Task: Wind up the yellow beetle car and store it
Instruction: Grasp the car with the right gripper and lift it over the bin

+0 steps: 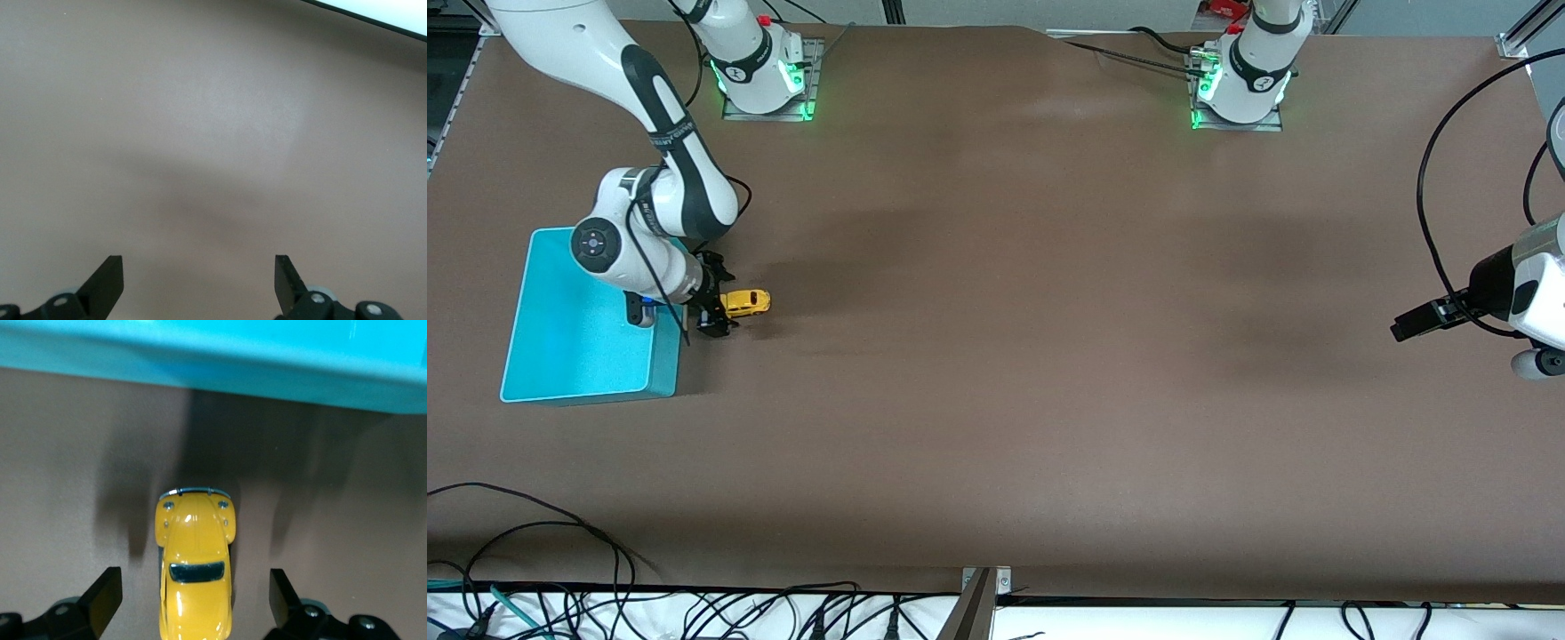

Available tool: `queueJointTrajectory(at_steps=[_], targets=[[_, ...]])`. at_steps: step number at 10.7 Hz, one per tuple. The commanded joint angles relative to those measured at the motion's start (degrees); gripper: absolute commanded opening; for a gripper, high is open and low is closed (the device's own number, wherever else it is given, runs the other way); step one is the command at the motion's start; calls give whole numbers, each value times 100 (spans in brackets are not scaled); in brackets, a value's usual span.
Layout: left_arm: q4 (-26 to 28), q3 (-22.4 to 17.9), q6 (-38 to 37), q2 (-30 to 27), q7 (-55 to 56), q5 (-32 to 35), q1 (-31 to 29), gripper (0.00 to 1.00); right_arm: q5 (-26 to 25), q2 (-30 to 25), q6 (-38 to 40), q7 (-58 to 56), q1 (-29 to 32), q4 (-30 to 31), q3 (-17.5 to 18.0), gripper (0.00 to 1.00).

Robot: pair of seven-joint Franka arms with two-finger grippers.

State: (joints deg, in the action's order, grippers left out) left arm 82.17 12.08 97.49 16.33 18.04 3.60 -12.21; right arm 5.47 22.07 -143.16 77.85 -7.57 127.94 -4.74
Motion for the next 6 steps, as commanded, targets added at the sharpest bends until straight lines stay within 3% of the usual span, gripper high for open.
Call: queueJointTrajectory(at_steps=[1, 2, 3, 6], targets=[[-43, 57, -116, -51, -152, -105, -36, 100, 68, -62, -142, 81, -52, 169, -9, 43], [-43, 66, -116, -69, -152, -105, -36, 100, 59, -62, -142, 81, -52, 187, -9, 22], [-43, 57, -116, -69, -161, -105, -53, 100, 59, -71, -133, 81, -52, 196, -9, 12], [-43, 57, -116, -60, -90, -114, -27, 100, 50, -316, 7, 81, -78, 126, 0, 8]])
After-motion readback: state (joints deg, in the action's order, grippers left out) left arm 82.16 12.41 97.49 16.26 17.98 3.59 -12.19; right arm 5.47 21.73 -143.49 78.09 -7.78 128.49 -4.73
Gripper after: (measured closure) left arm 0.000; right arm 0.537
